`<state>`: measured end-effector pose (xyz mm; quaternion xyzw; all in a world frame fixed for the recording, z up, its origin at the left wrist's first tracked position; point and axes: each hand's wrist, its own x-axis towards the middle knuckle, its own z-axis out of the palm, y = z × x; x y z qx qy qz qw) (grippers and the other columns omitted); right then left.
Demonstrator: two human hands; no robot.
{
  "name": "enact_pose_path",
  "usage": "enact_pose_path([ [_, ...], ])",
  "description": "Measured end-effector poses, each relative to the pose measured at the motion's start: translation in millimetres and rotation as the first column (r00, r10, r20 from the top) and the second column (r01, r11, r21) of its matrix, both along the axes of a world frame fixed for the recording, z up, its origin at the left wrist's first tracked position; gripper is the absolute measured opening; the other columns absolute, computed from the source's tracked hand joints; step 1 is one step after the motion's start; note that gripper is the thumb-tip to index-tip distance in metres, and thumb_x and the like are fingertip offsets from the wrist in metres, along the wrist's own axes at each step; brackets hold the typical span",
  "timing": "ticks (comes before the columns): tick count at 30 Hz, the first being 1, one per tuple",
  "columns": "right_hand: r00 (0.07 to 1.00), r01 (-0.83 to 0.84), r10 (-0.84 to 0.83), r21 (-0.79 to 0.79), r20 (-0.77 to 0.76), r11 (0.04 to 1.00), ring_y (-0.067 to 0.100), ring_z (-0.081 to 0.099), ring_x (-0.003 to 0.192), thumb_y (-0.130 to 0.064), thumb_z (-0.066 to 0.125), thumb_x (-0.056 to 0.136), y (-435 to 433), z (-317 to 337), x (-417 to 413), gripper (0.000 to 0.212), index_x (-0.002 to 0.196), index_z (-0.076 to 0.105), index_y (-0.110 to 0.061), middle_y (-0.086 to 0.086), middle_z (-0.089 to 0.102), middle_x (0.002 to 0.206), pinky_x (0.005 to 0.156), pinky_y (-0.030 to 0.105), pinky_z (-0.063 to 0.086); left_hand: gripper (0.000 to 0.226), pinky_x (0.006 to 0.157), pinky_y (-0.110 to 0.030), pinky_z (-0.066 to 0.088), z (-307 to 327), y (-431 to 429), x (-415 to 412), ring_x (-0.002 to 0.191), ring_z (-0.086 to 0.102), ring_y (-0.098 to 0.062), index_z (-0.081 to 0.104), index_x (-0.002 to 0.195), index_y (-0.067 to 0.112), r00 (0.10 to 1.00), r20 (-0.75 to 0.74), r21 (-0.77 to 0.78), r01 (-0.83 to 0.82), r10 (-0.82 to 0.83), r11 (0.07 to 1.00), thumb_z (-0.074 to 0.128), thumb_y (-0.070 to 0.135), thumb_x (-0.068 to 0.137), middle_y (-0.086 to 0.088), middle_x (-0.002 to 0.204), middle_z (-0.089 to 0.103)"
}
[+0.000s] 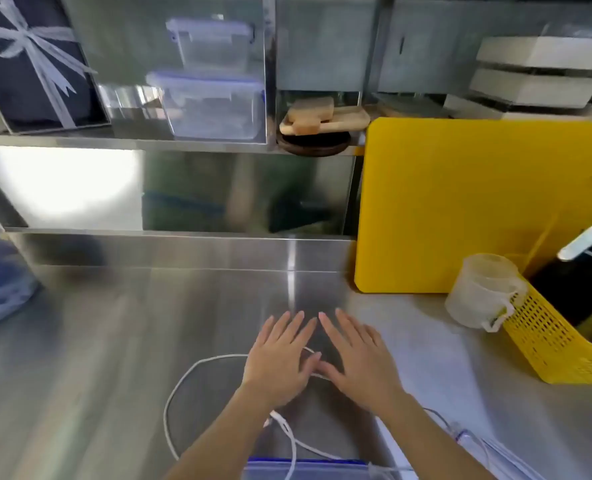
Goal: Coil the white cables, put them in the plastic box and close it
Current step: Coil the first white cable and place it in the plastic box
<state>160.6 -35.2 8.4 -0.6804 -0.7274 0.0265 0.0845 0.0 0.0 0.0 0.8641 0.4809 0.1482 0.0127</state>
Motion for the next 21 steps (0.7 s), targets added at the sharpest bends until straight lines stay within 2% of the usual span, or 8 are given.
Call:
enact_pose_path([
  [3,0.998,-0.042,0.042,0.012,0.042,0.999,0.016,0.059,0.115,-0.067,0.003,0.086,-9,-27,4,0.071,0.132,0.043,-0.03,-0.003,0.057,0.131,0.093,0.032,0.045,0.046,0.1,-0.037,0.044,-30,-1,3,0.109,0.065,-0.017,0.069,0.108,0.029,0.987,-0.108,-0.056,0.117,-0.123,0.992,0.039,0.05,0.08,0.006,0.115,0.07],
  [6,0.984,-0.17,0.176,-0.185,0.015,0.968,0.023,0.044,0.128,-0.065,0.009,0.082,-20,-41,9,0.075,0.134,0.041,-0.022,0.003,0.044,0.143,0.106,0.04,0.034,0.043,0.099,-0.036,0.036,-44,-2,3,0.103,0.067,-0.014,0.073,0.095,0.03,0.96,-0.204,-0.002,0.196,-0.192,0.981,0.041,0.048,0.073,0.009,0.108,0.072],
  [8,0.983,-0.176,0.183,-0.167,0.026,0.97,0.022,0.062,0.103,-0.042,0.031,0.084,-22,-41,11,0.045,0.108,0.062,-0.021,0.004,0.066,0.115,0.088,0.032,0.048,0.03,0.097,-0.036,0.047,-40,-1,3,0.103,0.067,-0.011,0.075,0.086,0.031,0.942,-0.259,0.016,0.224,-0.213,0.974,0.054,0.046,0.072,0.012,0.104,0.073],
  [10,0.985,-0.153,0.163,-0.157,0.058,0.976,0.02,0.067,0.068,-0.023,0.054,0.074,-21,-34,13,0.01,0.074,0.064,-0.022,-0.001,0.071,0.075,0.059,0.025,0.051,0.02,0.091,-0.033,0.051,-27,1,5,0.1,0.068,-0.01,0.076,0.079,0.029,0.943,-0.263,-0.001,0.212,-0.204,0.977,0.071,0.043,0.064,0.014,0.097,0.074],
  [13,0.994,-0.095,0.092,-0.047,-0.055,0.994,0.038,0.062,0.077,-0.015,0.046,0.088,-11,-2,15,0.013,0.086,0.059,-0.013,0.012,0.069,0.085,0.062,0.038,0.048,0.027,0.084,-0.03,0.038,4,5,7,0.09,0.067,-0.023,0.07,0.08,0.021,0.989,-0.008,-0.166,0.148,-0.151,0.975,0.048,0.034,0.086,0.001,0.086,0.072],
  [16,0.982,-0.008,0.018,0.054,-0.189,0.998,0.039,0.058,0.087,-0.025,0.036,0.097,1,38,24,0.024,0.101,0.055,-0.011,0.015,0.065,0.096,0.073,0.045,0.046,0.031,0.071,-0.037,0.043,47,13,2,0.069,0.054,-0.025,0.05,0.066,0.024,0.963,0.269,-0.425,0.128,-0.011,0.896,0.047,0.037,0.094,-0.002,0.068,0.06],
  [19,0.943,0.121,-0.067,0.149,-0.326,0.981,0.037,0.056,0.082,-0.028,0.035,0.097,11,79,37,0.023,0.093,0.053,-0.014,0.014,0.062,0.088,0.067,0.041,0.041,0.038,0.063,-0.037,0.042,87,18,-12,0.053,0.046,-0.016,0.044,0.057,0.025,0.905,0.419,-0.421,0.125,0.071,0.898,0.048,0.033,0.094,0.005,0.053,0.047],
  [21,0.962,0.15,-0.113,0.135,-0.25,0.979,0.033,0.056,0.096,-0.029,0.04,0.096,13,107,42,0.022,0.107,0.054,-0.015,0.012,0.063,0.106,0.074,0.038,0.041,0.036,0.059,-0.032,0.037,108,20,-21,0.049,0.04,-0.012,0.049,0.061,0.019,0.864,0.494,-0.423,0.141,0.097,0.895,0.046,0.029,0.095,0.005,0.053,0.044],
])
